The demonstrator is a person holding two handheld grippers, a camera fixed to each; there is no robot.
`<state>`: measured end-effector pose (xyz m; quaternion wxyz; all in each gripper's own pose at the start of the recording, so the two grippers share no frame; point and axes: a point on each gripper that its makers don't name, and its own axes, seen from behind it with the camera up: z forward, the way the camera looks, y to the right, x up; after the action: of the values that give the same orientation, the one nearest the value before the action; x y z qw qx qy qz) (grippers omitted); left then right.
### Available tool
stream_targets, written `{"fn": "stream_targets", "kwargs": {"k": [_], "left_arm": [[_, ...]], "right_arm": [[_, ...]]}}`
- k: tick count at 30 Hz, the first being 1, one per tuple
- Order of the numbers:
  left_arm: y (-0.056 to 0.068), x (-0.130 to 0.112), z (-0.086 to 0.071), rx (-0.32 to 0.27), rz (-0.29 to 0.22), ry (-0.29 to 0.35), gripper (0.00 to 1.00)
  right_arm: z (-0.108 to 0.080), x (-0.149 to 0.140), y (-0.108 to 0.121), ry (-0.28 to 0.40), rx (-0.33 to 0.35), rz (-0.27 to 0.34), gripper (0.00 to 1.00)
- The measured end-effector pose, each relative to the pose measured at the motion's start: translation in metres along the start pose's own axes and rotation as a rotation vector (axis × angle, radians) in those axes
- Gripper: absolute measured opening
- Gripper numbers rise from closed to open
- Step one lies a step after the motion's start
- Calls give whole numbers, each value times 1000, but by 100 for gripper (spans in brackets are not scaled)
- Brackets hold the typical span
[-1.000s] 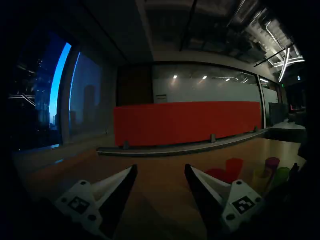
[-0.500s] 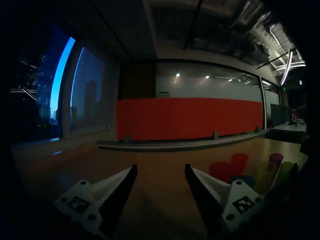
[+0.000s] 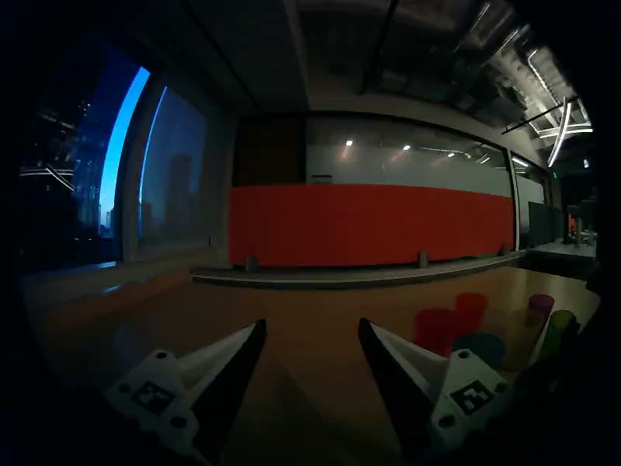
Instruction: Pour water
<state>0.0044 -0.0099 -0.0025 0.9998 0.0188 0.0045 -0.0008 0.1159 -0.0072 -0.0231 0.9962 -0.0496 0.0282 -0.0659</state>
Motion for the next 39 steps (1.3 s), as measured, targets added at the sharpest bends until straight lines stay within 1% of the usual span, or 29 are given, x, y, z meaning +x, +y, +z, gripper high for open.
{"fn": "stream_targets", "kwargs": {"k": [15, 26, 30, 39], "left_arm": [[0, -3, 3, 2, 1, -7, 87], [0, -3, 3, 1, 3, -9, 87], [0, -3, 3, 1, 2, -9, 87], [0, -3, 3, 1, 3, -9, 87]], "right_arm": [[-1, 0, 0, 1, 0, 16, 99], [-3, 10, 4, 28, 0, 7, 99], [-5, 13, 7, 45, 4, 13, 99], [-7, 4, 18, 58, 11, 43, 99]]}}
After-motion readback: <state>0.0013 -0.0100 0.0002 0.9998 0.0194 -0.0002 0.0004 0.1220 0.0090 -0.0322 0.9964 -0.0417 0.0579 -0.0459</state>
